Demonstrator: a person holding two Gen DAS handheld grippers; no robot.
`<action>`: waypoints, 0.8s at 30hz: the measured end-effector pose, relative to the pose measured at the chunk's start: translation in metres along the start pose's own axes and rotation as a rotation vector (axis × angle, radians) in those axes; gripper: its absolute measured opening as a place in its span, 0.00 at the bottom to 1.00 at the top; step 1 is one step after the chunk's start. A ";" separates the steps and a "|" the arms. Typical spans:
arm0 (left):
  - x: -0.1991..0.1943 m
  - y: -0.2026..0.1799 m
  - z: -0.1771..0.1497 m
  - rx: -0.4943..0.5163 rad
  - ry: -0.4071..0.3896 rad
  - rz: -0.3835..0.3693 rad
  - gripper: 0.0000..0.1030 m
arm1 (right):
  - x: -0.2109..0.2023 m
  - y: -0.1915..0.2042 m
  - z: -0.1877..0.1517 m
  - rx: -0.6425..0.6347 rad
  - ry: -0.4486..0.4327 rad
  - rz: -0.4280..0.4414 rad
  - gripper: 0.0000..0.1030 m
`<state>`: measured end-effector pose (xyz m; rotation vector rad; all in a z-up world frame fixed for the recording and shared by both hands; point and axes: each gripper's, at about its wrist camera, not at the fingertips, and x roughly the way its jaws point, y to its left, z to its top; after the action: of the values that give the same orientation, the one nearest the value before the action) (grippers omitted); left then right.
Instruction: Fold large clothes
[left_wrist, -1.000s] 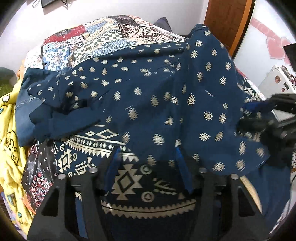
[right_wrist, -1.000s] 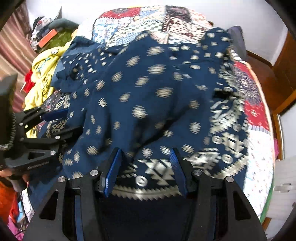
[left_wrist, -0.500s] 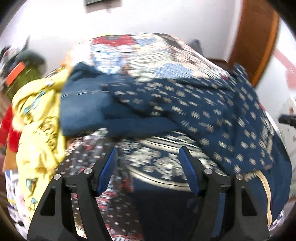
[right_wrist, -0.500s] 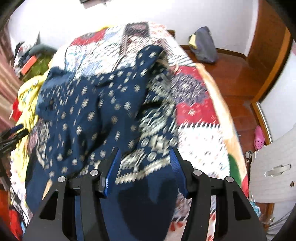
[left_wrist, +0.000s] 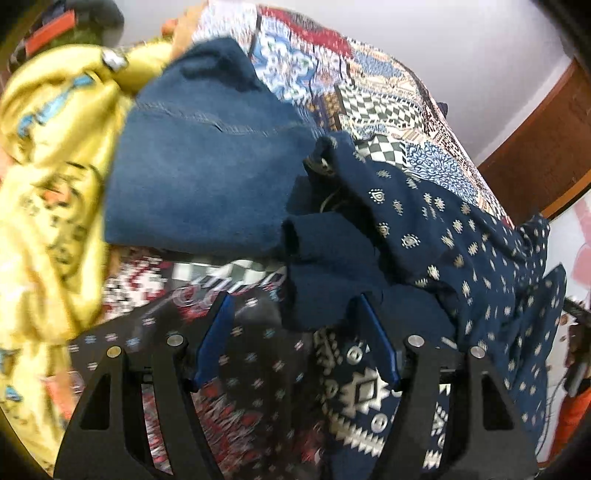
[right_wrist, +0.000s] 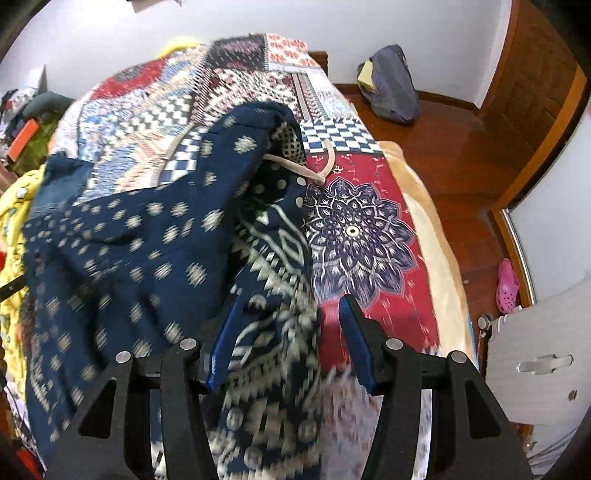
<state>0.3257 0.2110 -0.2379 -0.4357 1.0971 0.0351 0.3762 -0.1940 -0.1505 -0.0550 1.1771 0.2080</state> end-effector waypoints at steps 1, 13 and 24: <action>0.005 -0.001 0.002 0.001 0.003 -0.017 0.66 | 0.007 -0.001 0.004 0.001 0.006 0.003 0.49; 0.046 -0.024 0.013 0.003 0.030 -0.080 0.56 | 0.039 0.002 0.033 -0.006 -0.027 0.094 0.49; -0.013 -0.070 0.015 0.124 -0.140 0.013 0.23 | 0.021 0.023 0.038 -0.038 -0.120 0.155 0.14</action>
<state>0.3495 0.1550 -0.1983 -0.3099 0.9582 0.0089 0.4146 -0.1627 -0.1539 0.0155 1.0586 0.3654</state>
